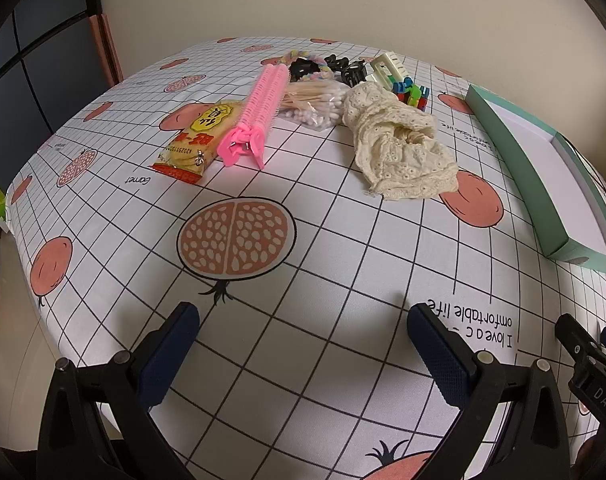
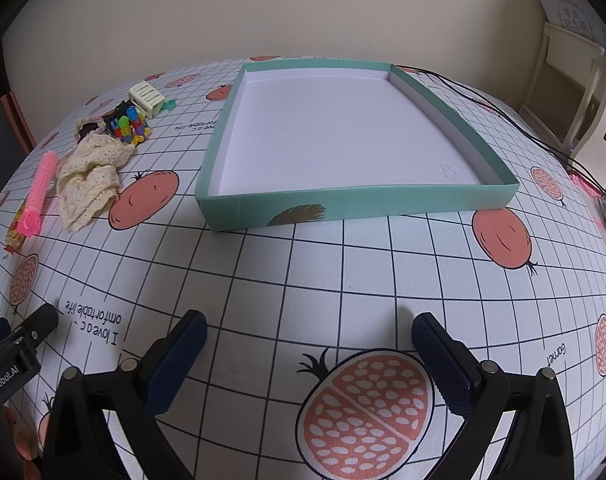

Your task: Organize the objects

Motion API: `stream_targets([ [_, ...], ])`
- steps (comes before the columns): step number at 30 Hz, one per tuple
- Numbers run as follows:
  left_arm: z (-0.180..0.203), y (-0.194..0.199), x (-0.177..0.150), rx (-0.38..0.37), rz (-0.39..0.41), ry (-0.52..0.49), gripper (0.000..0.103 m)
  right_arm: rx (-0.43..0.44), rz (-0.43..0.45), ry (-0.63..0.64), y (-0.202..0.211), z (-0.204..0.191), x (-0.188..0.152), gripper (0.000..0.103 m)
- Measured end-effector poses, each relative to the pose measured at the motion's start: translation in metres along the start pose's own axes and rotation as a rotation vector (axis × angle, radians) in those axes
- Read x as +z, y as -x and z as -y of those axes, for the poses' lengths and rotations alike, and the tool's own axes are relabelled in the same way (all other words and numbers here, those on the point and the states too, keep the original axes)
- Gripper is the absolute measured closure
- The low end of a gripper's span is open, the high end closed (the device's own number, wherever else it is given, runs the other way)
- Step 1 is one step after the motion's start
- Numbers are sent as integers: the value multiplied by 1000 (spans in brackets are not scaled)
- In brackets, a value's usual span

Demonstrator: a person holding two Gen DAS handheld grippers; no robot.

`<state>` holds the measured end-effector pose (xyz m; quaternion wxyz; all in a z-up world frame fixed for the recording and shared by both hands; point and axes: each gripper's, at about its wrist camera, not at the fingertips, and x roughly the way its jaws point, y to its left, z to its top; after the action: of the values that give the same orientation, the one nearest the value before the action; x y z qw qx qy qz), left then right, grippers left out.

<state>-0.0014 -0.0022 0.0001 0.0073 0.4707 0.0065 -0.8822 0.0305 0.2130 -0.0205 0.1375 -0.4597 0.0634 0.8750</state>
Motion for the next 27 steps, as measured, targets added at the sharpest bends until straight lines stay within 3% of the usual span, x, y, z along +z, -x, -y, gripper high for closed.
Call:
stream_targets([
  [27,-1,0,0,-2,-6,-2,0,4,-9,2,0,0,1,0],
])
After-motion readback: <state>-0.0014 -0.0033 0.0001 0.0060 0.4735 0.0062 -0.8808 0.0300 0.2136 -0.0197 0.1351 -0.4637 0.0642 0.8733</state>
